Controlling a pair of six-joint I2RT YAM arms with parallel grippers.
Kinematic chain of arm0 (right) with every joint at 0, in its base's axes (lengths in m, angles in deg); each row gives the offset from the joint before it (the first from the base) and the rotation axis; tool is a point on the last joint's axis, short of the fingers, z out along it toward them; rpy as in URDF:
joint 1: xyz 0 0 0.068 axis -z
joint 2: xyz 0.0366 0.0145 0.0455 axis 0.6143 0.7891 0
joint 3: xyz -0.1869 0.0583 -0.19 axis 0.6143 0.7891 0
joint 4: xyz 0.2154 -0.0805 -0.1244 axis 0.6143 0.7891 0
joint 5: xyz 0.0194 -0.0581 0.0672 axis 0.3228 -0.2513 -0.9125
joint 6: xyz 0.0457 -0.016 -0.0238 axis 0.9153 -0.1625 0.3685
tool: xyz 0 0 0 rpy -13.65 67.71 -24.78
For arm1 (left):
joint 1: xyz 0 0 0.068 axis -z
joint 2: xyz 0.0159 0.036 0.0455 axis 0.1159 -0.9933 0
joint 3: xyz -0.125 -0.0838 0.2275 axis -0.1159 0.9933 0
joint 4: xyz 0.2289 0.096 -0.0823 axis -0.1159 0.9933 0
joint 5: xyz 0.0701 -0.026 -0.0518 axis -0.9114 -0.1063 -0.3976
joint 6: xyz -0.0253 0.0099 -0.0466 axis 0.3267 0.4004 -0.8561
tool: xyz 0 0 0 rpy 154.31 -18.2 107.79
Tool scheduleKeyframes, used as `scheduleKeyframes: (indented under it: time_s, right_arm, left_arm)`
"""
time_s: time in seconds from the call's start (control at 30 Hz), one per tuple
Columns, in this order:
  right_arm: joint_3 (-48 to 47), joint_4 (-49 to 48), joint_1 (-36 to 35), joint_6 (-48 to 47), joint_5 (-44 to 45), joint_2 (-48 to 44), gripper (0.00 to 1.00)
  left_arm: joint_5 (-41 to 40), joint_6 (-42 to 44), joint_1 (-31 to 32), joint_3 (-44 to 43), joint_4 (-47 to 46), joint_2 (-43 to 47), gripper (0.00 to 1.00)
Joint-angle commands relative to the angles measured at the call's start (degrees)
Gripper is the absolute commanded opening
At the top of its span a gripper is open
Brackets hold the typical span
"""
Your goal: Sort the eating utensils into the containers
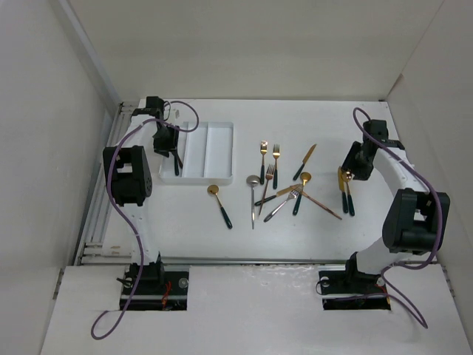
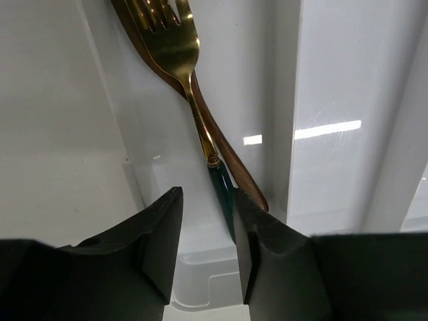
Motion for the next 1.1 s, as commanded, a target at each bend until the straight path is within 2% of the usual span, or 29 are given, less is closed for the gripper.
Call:
scheduleKeyframes:
  time_s: [0.0,0.13,0.27,0.57,0.87,1.07]
  right_arm:
    - [0.71,2.33,2.83,-0.36,2.55,-0.66,0.5]
    - [1.86,2.33,4.95,-1.5,3.09,0.57,0.48]
    - [-0.86,4.7,4.95,-2.81,1.24,6.88,0.44]
    - [-1.4,7.6,4.95,-2.82,3.51,8.75,0.46]
    - [-3.33,11.56,4.95,-2.82,7.47,12.34,0.47]
    - [-4.03,11.56,4.33,-4.14,5.19,14.81,0.46]
  left_arm:
    - [-2.08,-1.2,-0.08,-1.1,-1.47,5.31,0.34]
    - [-2.61,-1.2,-0.08,-1.71,-2.7,7.42,0.35]
    - [-2.08,-1.2,-0.08,-2.24,-2.71,9.53,0.35]
    - [-4.9,-0.06,-0.08,-3.3,-3.24,12.96,0.35]
    - [-0.77,-0.06,-1.39,-3.3,-3.24,13.49,0.35]
    - [-0.15,-0.06,-2.01,-4.44,-2.1,14.01,0.35]
